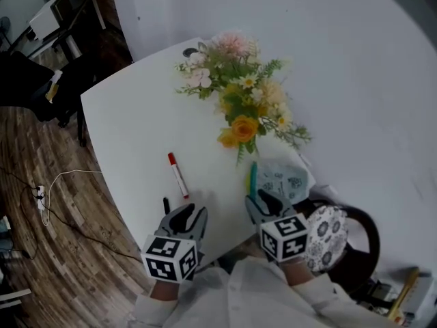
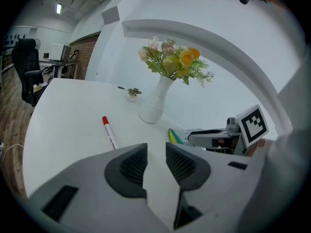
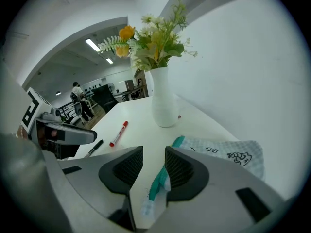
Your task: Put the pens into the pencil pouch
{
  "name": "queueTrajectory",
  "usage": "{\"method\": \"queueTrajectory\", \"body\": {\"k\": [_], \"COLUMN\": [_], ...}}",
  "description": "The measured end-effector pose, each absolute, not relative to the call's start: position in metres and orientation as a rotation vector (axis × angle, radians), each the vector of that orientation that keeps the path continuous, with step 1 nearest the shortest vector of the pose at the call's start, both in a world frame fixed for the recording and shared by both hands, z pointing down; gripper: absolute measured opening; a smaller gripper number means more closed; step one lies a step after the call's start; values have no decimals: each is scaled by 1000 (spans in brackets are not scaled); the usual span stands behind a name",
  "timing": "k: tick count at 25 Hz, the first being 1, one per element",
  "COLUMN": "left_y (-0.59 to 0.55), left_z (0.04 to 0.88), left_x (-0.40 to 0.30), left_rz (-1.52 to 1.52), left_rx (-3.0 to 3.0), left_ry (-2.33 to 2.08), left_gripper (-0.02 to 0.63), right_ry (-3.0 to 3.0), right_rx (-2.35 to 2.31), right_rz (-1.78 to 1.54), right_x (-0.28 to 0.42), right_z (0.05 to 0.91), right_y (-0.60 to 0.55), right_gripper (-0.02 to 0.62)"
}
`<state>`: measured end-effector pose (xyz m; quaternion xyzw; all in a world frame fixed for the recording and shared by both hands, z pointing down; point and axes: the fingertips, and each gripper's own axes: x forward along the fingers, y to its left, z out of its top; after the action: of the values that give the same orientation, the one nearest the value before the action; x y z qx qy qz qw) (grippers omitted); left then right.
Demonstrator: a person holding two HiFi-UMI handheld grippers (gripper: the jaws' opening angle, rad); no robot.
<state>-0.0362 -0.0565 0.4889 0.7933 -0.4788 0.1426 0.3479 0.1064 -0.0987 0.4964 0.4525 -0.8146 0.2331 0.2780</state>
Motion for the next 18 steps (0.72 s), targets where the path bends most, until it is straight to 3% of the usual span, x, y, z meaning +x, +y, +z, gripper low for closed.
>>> {"method": "queueTrajectory", "body": {"k": [18], "left_y": [-47], "left_z": [513], "left_x": [-43], "left_rz": [405], "left_rx": [2032], "left_ry": [-1148], "left_gripper": [117], "right_ry": [-2011], "right_rx": [1255], "right_rz": [655], "right_x": [117], "right_z": [547], "right_y": [-105], "right_gripper": [121]}}
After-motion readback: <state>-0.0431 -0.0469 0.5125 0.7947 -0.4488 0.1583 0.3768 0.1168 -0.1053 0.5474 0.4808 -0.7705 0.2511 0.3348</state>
